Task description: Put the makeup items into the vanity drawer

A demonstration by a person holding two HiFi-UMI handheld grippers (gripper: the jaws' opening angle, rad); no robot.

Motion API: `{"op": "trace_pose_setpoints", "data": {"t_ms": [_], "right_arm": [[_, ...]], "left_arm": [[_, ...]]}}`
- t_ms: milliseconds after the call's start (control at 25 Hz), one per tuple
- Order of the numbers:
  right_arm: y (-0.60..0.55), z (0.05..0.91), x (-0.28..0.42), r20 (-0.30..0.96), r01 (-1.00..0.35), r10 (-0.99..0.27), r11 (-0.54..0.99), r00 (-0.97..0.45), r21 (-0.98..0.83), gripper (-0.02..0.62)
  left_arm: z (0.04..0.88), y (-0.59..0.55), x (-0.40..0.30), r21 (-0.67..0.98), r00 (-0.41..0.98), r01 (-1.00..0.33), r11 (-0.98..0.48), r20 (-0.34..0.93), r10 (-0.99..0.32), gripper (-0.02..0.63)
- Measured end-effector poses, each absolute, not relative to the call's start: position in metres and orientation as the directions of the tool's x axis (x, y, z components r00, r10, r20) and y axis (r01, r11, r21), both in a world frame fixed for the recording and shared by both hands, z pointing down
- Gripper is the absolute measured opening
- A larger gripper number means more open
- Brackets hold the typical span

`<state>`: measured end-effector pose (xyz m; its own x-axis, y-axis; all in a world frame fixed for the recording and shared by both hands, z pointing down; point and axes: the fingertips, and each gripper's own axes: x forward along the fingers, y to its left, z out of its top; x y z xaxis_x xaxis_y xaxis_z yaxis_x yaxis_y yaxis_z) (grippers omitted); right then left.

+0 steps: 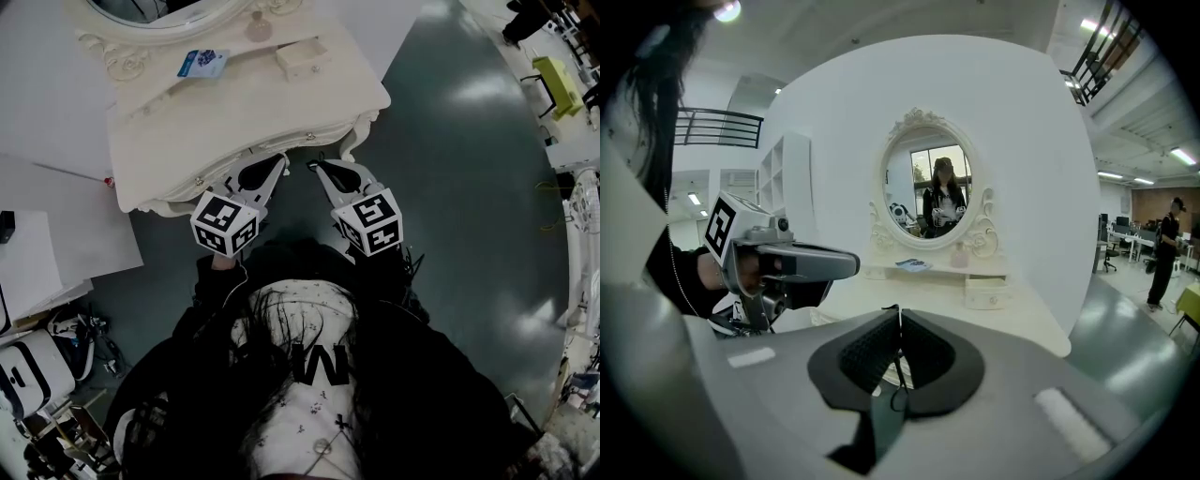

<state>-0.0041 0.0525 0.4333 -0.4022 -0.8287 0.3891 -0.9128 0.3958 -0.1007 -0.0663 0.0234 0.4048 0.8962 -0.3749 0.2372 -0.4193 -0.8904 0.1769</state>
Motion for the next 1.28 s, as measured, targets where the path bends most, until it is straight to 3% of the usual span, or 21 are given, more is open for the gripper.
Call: {"op": "trace_pose_setpoints", "data": {"t_ms": [720,1280], "right_arm": [[0.061,0.463,0.007,0.402,-0.883,-0.788,0.434,-0.467,-0.176,0.018],[-0.031,0.473,0.058,0.422,-0.909,-0.805,0.37,-0.417,-0.191,0.018]], "left_arm": [[0.432,0.042,-0.059,0.189,0.856,-0.474,-0.86,0.325,-0.401,-0.002],[0.438,-0.049,-0.009,0.181,0.875,-0.411,-0.893,0.352,-0.332,-0.002]]}}
